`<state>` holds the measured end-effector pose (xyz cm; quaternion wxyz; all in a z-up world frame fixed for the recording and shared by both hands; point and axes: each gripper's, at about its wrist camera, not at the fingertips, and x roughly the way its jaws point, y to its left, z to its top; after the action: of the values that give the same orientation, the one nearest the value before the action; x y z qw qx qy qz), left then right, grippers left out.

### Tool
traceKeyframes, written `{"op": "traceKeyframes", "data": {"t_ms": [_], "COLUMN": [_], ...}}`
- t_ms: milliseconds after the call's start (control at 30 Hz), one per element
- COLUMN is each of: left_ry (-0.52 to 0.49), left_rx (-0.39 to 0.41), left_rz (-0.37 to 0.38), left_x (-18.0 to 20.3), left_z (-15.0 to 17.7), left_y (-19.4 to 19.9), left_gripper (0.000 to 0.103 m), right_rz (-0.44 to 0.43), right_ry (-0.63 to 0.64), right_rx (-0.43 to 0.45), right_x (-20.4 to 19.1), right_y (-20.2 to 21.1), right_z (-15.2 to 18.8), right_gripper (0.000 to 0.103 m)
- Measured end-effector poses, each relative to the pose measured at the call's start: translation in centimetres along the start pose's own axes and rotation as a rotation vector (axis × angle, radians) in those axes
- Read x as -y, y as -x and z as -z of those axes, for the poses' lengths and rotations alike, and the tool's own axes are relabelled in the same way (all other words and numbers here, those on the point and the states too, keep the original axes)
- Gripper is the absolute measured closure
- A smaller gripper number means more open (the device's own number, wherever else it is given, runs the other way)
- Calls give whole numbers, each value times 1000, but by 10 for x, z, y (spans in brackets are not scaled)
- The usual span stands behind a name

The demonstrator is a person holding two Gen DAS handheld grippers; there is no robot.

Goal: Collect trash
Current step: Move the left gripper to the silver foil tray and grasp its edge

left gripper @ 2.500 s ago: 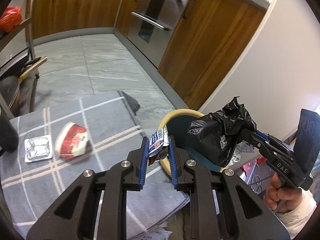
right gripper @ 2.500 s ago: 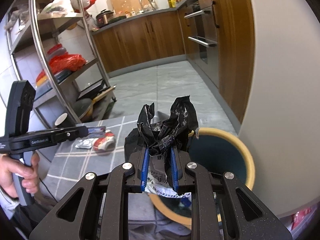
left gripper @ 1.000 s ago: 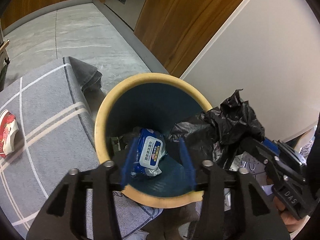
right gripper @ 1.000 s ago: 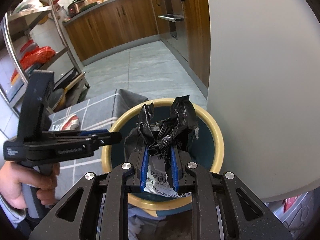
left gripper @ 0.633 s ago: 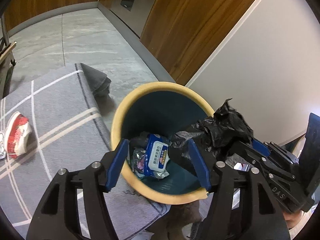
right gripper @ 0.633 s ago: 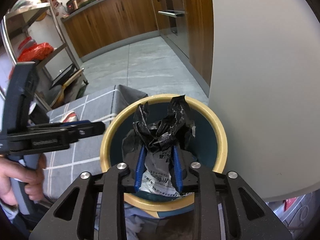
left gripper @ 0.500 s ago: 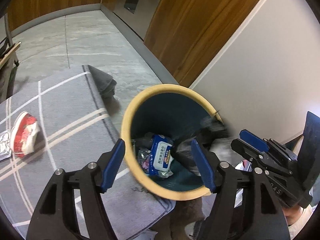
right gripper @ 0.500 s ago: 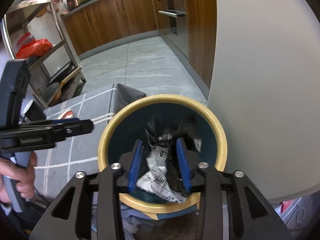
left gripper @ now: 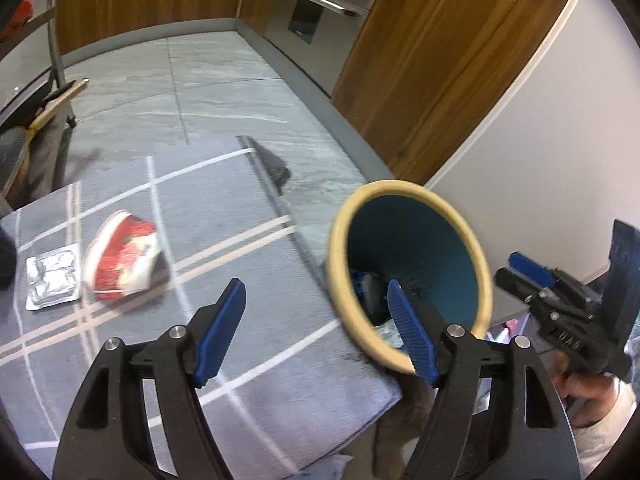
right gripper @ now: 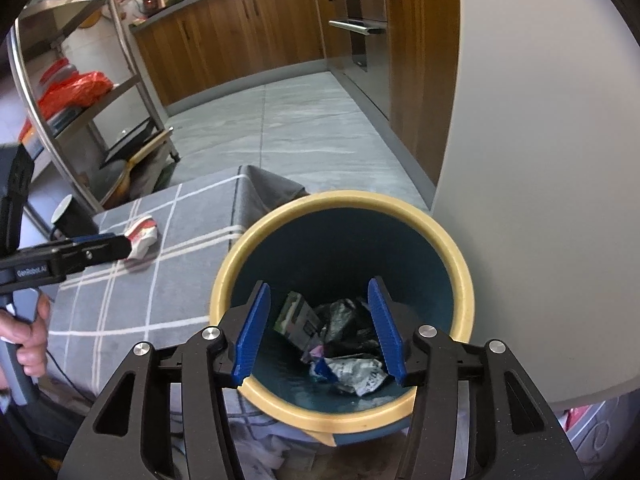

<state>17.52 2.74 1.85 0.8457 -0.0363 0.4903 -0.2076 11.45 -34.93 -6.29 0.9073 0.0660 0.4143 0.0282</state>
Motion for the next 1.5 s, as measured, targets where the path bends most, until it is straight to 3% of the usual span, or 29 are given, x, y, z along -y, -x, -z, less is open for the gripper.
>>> {"op": "traceKeyframes", "data": {"t_ms": [333, 567, 967, 1167, 1300, 1500], "left_ry": [57, 158, 287, 303, 251, 220], "left_rx": [12, 28, 21, 5, 30, 9], "left_rz": [-99, -182, -249, -263, -278, -240], "left_x": [-72, -139, -231, -252, -258, -270], "left_z": [20, 27, 23, 9, -10, -29], "left_y": [24, 37, 21, -2, -18, -44], "left_gripper": [28, 28, 28, 27, 25, 25], "right_rz": [-62, -105, -172, -187, -199, -200], "right_ry": [22, 38, 81, 121, 151, 190], "right_rx": [15, 18, -8, -31, -52, -78], "right_x": [-27, -47, -104, -133, -149, -162], "right_y": [-2, -3, -18, -29, -36, -43], "right_z": [-9, -17, -28, -28, -25, -19], "right_gripper": [49, 49, 45, 45, 45, 45]}}
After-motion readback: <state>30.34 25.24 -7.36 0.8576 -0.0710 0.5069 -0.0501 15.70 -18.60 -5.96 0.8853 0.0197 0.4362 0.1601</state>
